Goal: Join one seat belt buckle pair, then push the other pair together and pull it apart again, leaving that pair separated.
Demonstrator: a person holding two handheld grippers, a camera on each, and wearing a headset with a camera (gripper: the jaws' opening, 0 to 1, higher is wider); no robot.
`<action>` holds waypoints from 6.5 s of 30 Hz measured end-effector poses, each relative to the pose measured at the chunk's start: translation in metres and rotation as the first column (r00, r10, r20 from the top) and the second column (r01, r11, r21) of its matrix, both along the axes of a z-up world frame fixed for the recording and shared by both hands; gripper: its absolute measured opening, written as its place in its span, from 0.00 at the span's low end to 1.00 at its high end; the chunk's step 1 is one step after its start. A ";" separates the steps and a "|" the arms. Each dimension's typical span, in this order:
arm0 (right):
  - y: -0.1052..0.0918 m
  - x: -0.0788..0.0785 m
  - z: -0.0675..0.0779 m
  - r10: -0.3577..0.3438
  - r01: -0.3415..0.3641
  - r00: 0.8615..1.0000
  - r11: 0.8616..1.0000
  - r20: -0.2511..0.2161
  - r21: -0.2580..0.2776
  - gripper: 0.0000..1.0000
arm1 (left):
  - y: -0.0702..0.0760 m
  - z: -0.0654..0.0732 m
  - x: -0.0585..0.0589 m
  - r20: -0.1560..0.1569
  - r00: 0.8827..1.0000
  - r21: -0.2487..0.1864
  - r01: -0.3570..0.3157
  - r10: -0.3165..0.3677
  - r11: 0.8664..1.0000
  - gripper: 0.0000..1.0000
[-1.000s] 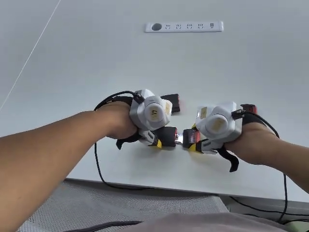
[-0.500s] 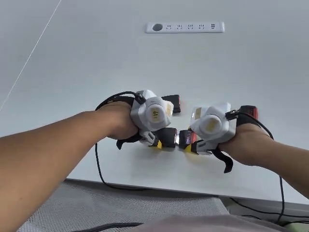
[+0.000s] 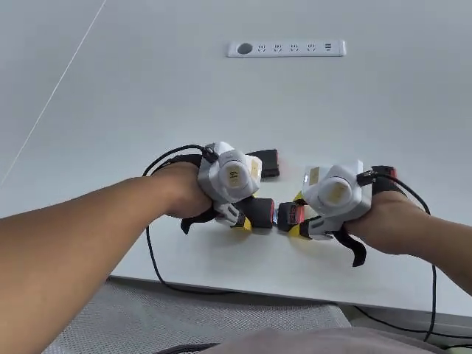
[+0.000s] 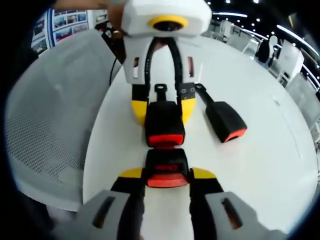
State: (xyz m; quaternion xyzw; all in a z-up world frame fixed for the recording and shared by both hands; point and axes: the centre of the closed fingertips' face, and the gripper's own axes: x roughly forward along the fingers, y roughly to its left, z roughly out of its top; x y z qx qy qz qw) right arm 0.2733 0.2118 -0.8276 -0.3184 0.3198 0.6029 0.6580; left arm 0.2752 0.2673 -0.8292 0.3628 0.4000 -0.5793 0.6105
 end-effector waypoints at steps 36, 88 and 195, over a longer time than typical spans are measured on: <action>-0.001 0.000 0.001 -0.027 0.027 1.000 1.000 -0.016 -0.001 0.35 | -0.001 0.000 0.001 0.004 1.000 -0.006 -0.025 0.025 1.000 0.36; -0.154 0.082 0.030 -0.174 0.185 0.977 0.979 0.122 -0.083 0.34 | 0.004 0.028 0.094 0.135 0.984 0.005 -0.120 0.118 0.993 0.42; -0.013 0.097 0.015 -0.014 0.018 0.995 0.999 0.094 -0.045 0.29 | 0.000 0.006 0.097 0.064 0.997 0.109 0.027 -0.034 0.994 0.32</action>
